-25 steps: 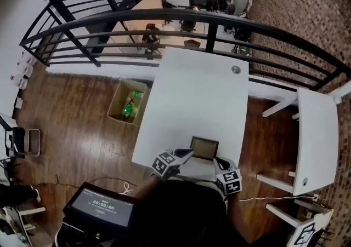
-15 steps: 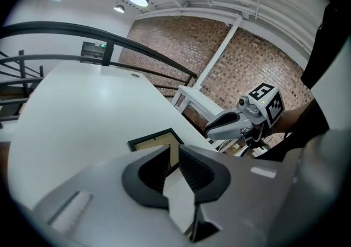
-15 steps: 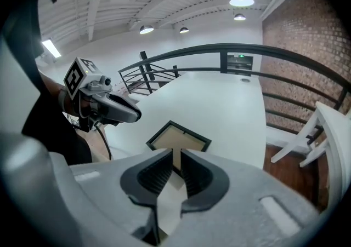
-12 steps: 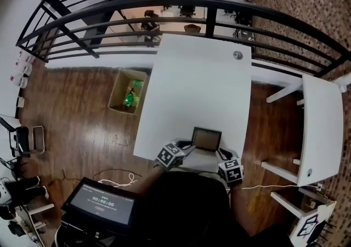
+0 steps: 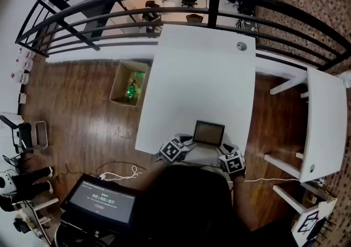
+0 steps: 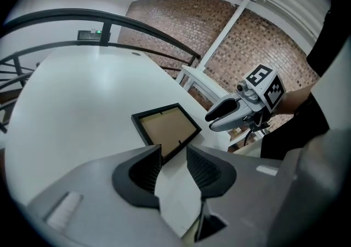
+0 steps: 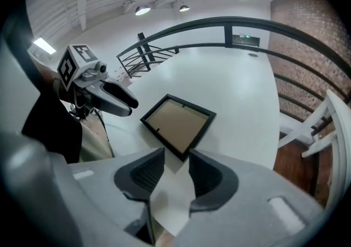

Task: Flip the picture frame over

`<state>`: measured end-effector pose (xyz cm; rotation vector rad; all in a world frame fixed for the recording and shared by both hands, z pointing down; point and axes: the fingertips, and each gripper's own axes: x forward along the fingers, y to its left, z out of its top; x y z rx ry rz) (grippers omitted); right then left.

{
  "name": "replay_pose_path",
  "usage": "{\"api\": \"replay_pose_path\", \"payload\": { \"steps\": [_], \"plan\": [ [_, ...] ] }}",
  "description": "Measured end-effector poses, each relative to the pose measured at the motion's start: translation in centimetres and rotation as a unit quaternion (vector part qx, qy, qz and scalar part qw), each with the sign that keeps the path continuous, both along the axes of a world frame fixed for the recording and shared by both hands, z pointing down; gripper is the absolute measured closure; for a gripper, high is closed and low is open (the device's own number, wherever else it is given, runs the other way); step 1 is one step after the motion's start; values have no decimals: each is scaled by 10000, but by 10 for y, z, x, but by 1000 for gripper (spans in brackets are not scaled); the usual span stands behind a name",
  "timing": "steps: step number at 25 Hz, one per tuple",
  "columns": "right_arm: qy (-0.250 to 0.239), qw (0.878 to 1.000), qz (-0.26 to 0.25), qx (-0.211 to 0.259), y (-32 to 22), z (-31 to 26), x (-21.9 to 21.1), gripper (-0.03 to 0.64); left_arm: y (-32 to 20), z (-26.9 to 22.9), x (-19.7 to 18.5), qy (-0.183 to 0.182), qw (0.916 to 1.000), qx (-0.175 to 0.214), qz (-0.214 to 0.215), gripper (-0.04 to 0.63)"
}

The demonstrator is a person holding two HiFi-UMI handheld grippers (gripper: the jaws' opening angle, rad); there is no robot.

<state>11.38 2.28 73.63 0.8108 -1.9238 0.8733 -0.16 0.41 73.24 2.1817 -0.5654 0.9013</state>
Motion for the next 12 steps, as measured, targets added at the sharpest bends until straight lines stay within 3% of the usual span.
{"api": "replay_pose_path", "payload": {
  "steps": [12],
  "plan": [
    [143, 9988, -307, -341, 14, 18, -3, 482, 11, 19, -4, -331, 9988, -333, 140, 426]
  ]
}}
